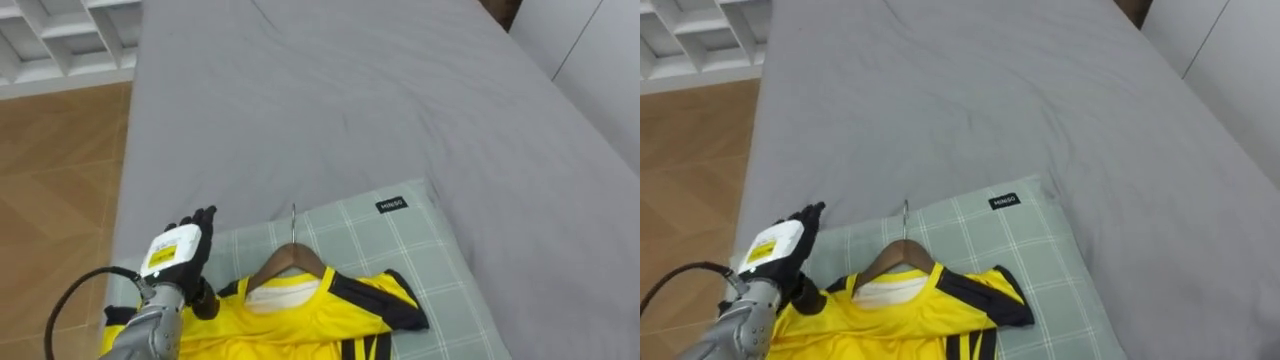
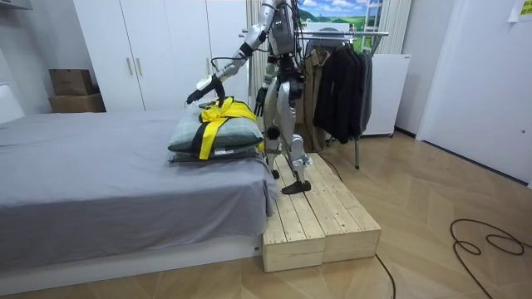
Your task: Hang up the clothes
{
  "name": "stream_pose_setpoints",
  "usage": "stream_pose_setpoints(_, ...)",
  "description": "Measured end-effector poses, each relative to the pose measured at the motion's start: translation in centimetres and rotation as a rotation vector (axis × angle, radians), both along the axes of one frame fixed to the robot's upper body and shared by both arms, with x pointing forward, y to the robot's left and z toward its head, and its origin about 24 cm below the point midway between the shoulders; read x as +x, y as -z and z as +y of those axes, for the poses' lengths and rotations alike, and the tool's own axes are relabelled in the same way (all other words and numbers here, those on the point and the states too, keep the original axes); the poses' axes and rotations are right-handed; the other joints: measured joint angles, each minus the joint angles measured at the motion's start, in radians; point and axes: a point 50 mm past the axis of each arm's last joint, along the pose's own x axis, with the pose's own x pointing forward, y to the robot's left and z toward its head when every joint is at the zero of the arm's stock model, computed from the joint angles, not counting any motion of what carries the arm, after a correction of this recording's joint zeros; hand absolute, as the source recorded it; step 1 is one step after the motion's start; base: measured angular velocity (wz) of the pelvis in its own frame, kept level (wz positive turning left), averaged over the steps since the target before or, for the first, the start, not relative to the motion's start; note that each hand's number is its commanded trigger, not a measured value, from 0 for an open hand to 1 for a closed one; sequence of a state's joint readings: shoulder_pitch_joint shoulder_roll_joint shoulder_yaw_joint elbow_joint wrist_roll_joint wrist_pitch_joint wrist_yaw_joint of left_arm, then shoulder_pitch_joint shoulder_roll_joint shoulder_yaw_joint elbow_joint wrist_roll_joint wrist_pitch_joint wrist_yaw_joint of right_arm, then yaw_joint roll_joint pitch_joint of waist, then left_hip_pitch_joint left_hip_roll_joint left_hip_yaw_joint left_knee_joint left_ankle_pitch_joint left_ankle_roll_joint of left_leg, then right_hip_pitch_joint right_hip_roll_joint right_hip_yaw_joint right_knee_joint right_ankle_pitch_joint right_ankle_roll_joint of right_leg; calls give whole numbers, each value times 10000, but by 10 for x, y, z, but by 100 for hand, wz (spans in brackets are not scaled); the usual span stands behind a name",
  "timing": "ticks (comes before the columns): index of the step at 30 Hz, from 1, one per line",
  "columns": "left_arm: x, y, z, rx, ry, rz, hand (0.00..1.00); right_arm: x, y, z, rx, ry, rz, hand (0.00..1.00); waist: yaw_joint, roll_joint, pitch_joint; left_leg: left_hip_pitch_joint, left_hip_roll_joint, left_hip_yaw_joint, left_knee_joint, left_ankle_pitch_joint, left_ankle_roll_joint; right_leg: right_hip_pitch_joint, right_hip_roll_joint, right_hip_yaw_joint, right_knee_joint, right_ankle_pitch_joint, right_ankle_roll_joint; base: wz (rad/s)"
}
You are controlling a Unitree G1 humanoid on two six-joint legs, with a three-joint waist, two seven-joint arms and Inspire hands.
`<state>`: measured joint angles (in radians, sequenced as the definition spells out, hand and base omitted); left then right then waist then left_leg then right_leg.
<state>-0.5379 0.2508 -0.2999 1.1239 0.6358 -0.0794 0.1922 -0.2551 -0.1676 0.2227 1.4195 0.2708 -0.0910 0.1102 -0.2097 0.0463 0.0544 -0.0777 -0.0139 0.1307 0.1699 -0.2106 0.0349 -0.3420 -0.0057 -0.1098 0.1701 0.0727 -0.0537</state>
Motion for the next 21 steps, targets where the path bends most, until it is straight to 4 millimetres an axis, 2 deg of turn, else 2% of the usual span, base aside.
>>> stream_pose_setpoints(1, -2, 2, -1, -92, 27, 256, 0, 0, 0, 0, 22, -10, 19, 0, -14, 0, 0, 11, -7, 19, 1, 5, 8, 24, -15, -8, -10, 11, 13, 6)
stream_pose_setpoints(4, -13, 18, -6, -788, 147, 1768, 0, -2, 1, -1, -12, -33, 125, 0, -68, -7, -96, 30, -42, 79, -39, -24, 71, 64, -40, 3, -41, 39, 137, 0)
stream_pose_setpoints(10, -22, 28, -8, -919, 543, 3461, 0, -5, 1, -4, 15, 30, 353, 0, -80, 45, -244, 233, -61, 64, -34, -26, 73, 270, -57, -27, -25, 112, 93, 1)
stream_pose_setpoints(13, -23, 29, -8, -1163, 573, 3941, 0, -6, 1, -8, -50, 72, 385, 0, -75, 90, -274, 410, -58, 61, -31, -27, 71, 455, -62, -32, -29, 109, 95, 0)
stream_pose_setpoints(21, -28, 34, -8, -1199, 694, 4930, 0, -16, 4, -11, -175, 279, 677, 0, -62, 114, -293, 715, -84, 59, -37, -33, 80, 760, -91, -49, -38, 106, 123, 0)
